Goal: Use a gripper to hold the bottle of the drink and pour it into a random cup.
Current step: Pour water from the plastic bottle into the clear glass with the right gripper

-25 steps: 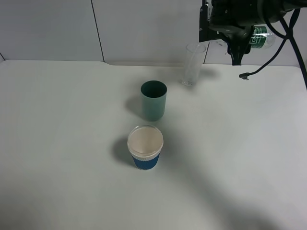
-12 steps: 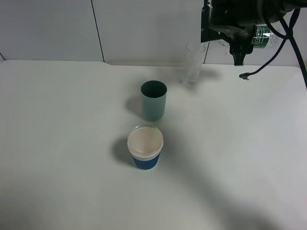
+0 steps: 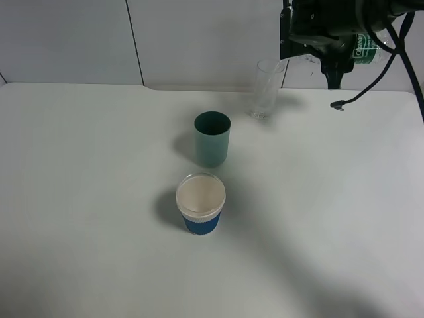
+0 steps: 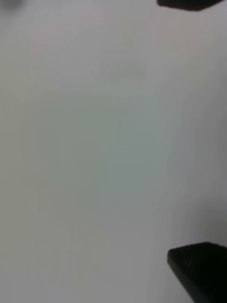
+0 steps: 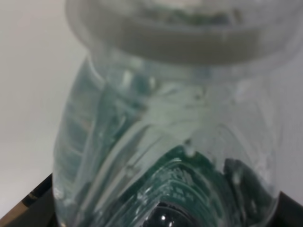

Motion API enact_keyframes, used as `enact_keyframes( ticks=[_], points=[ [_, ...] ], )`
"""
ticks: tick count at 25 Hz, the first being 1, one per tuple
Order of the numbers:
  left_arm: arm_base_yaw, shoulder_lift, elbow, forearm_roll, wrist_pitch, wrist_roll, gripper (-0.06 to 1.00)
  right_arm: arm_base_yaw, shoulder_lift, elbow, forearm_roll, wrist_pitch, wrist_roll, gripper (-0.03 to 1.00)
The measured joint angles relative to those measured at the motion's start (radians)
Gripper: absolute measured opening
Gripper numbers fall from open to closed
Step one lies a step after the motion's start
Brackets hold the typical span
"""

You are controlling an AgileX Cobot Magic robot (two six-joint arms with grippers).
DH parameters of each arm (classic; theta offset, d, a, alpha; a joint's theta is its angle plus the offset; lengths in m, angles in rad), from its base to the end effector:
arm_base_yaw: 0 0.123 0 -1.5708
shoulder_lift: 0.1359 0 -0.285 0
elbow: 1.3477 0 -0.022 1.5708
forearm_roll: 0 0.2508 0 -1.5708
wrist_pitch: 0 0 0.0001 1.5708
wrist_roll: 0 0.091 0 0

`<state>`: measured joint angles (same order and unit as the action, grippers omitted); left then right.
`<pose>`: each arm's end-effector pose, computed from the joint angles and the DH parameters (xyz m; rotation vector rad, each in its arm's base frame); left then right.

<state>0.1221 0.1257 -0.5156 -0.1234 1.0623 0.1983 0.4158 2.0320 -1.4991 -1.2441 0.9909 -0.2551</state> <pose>0.0140 -0.0081 0.2816 0.0795 2.1477 0.0353 0.4229 0.1078 0.2269 -1.5916 1.9909 -1.4875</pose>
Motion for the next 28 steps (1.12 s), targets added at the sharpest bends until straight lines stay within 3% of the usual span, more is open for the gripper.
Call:
enact_keyframes(
  ticks=[10, 28],
  points=[
    [0.0, 0.0, 0.0, 0.0, 0.0, 0.0, 0.99, 0.0, 0.0, 0.0, -0.005, 0.002, -0.066, 0.56],
    [0.0, 0.0, 0.0, 0.0, 0.0, 0.0, 0.99, 0.0, 0.0, -0.001, -0.01, 0.038, -0.075, 0.56]
  ],
)
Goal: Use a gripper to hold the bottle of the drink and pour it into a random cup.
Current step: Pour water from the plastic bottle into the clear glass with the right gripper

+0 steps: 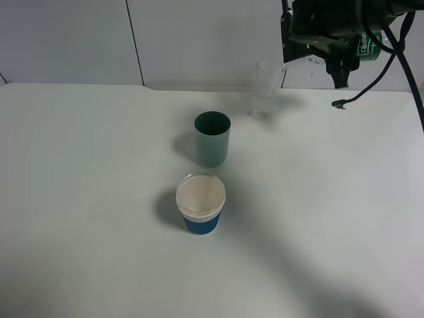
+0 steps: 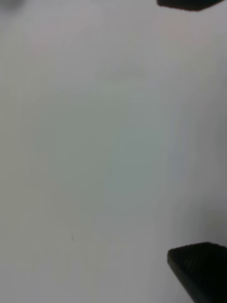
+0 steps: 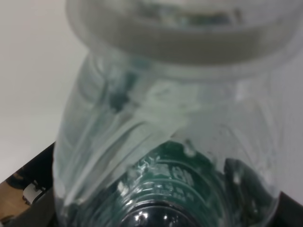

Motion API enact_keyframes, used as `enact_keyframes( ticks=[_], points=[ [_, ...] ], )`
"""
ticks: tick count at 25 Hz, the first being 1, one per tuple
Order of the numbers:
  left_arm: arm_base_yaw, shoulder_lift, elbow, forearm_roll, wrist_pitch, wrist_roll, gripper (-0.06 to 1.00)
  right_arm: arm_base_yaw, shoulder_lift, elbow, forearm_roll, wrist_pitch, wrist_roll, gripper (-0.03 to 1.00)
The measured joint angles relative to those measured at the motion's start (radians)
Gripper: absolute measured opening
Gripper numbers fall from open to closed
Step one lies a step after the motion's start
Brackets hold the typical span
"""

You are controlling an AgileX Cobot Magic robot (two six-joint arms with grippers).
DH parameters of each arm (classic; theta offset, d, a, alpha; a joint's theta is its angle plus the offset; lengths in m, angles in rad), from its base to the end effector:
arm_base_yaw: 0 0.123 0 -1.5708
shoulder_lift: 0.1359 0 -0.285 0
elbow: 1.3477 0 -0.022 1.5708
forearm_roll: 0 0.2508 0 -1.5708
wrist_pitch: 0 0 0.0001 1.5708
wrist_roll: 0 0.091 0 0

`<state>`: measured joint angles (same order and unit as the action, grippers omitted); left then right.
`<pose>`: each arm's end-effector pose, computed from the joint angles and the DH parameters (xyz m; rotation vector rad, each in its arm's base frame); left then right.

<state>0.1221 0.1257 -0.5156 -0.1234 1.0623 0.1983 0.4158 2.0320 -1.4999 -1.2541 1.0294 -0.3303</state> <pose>0.0140 -0.0081 0.2816 0.0795 2.1477 0.0353 0.4214 0.1050 0.2285 -1.6742 1.9721 -1.5570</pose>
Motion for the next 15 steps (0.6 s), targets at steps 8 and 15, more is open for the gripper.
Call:
enact_keyframes(
  ticks=[8, 15],
  points=[
    [0.0, 0.0, 0.0, 0.0, 0.0, 0.0, 0.99, 0.0, 0.0, 0.0, -0.018, 0.016, 0.0, 0.56],
    [0.0, 0.0, 0.0, 0.0, 0.0, 0.0, 0.99, 0.0, 0.0, 0.0, -0.023, 0.016, 0.053, 0.56]
  ],
)
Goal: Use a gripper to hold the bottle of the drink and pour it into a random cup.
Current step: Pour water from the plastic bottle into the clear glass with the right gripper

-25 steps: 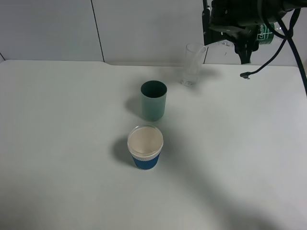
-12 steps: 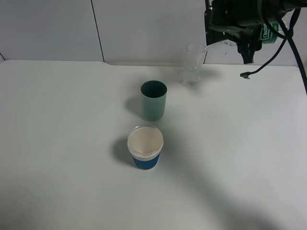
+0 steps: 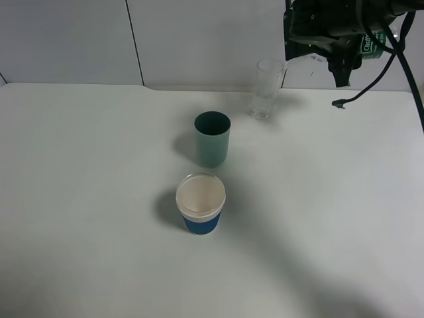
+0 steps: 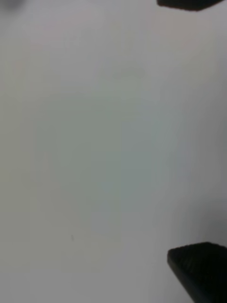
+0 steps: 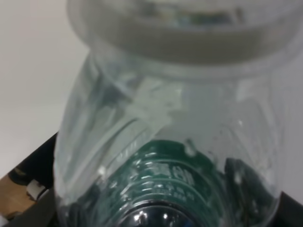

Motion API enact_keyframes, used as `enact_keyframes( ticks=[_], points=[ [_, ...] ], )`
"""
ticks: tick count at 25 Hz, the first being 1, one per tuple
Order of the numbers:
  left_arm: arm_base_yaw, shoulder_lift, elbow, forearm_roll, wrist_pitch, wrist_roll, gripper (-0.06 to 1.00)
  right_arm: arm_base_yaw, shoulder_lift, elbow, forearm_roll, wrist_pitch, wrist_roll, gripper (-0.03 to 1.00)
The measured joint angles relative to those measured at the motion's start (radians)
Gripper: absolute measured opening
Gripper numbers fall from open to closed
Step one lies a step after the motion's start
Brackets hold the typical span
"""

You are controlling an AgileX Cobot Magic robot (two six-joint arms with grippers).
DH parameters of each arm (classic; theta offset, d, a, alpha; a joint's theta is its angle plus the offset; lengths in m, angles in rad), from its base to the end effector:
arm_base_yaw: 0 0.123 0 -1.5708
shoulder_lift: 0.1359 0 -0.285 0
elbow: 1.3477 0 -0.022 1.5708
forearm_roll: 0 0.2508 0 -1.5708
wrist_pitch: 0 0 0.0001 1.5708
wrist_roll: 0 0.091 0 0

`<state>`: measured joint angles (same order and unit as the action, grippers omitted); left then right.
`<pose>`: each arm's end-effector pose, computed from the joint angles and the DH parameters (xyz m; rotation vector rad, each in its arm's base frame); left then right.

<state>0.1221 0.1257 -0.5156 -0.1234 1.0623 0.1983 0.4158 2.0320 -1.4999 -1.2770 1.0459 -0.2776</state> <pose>0.0140 -0.0081 0.2816 0.0795 2.1477 0.0353 0.4214 0.1036 0.2304 -1.6080 1.9883 -1.5776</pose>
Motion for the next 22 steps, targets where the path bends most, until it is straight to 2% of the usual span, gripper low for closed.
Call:
enact_keyframes(
  ticks=[22],
  points=[
    [0.0, 0.0, 0.0, 0.0, 0.0, 0.0, 0.99, 0.0, 0.0, -0.017, 0.0, -0.001, 0.044, 0.56]
  ],
)
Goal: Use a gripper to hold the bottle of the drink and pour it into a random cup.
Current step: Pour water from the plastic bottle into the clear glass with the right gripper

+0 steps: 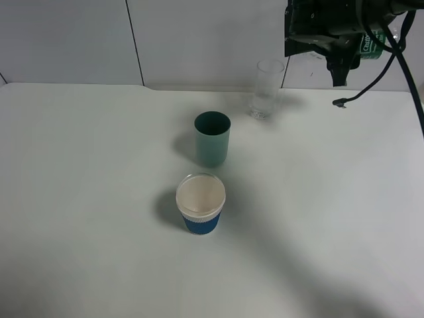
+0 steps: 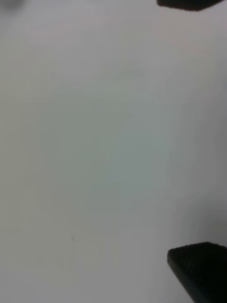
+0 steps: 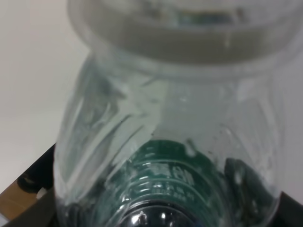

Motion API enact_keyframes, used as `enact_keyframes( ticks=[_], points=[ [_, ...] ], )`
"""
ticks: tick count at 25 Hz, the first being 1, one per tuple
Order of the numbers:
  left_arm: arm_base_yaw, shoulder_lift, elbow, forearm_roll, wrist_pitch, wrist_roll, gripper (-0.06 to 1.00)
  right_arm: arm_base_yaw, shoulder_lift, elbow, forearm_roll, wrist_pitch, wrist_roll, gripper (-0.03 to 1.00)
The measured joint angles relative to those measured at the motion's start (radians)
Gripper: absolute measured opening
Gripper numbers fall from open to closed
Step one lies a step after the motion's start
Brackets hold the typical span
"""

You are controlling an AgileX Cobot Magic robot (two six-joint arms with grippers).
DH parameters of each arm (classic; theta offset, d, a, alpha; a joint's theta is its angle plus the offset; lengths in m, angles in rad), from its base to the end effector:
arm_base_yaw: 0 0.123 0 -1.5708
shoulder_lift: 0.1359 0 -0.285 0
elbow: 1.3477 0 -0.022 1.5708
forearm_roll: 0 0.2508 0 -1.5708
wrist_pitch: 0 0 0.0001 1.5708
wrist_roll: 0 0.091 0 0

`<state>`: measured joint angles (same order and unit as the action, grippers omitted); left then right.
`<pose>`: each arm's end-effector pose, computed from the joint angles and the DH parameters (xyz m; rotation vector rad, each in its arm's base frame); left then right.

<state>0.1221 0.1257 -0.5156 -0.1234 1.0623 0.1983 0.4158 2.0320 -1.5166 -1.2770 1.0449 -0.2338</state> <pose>0.0140 -0.0081 0.2816 0.0795 2.1477 0.0353 0.4234 0.1045 0.2349 -1.5347 2.0038 -1.5598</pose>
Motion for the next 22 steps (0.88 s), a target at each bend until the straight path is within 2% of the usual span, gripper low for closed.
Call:
enact_keyframes(
  ticks=[22],
  points=[
    [0.0, 0.0, 0.0, 0.0, 0.0, 0.0, 0.99, 0.023, 0.021, -0.007, -0.03, 0.029, 0.0, 0.56]
  ],
)
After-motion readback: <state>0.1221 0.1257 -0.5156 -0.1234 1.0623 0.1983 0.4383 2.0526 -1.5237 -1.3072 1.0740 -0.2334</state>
